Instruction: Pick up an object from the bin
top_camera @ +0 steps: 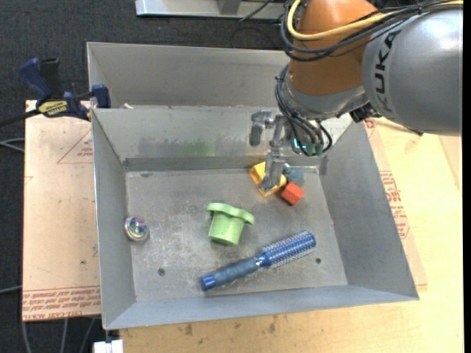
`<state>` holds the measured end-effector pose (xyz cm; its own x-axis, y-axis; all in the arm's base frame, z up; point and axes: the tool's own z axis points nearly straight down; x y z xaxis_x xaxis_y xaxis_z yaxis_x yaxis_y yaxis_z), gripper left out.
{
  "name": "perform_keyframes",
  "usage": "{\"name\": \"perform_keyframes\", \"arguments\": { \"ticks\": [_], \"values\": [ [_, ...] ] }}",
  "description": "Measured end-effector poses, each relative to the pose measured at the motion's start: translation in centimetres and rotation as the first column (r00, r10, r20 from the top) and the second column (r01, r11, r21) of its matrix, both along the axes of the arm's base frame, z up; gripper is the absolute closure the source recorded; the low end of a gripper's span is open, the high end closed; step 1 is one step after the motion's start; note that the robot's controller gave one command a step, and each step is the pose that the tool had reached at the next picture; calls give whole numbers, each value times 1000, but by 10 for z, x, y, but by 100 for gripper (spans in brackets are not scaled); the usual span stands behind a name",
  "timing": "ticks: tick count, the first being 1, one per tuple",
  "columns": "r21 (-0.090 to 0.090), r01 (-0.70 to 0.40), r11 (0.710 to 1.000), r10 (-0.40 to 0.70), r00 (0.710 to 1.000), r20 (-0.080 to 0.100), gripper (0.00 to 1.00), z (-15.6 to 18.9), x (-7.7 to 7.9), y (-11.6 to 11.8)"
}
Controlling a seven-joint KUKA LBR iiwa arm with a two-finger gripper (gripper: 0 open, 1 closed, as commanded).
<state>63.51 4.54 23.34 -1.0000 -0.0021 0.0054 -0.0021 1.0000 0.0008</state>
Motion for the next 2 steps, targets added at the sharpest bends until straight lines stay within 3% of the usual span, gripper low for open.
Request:
{"name": "perform_keyframes", "arguments": {
  "ticks": [1,2],
  "values": [
    [-3,-62,998,62,998,-3,0,-53,-64,-78],
    [-2,-308,951,308,951,12,0,-164,-143,-107]
  ]
}}
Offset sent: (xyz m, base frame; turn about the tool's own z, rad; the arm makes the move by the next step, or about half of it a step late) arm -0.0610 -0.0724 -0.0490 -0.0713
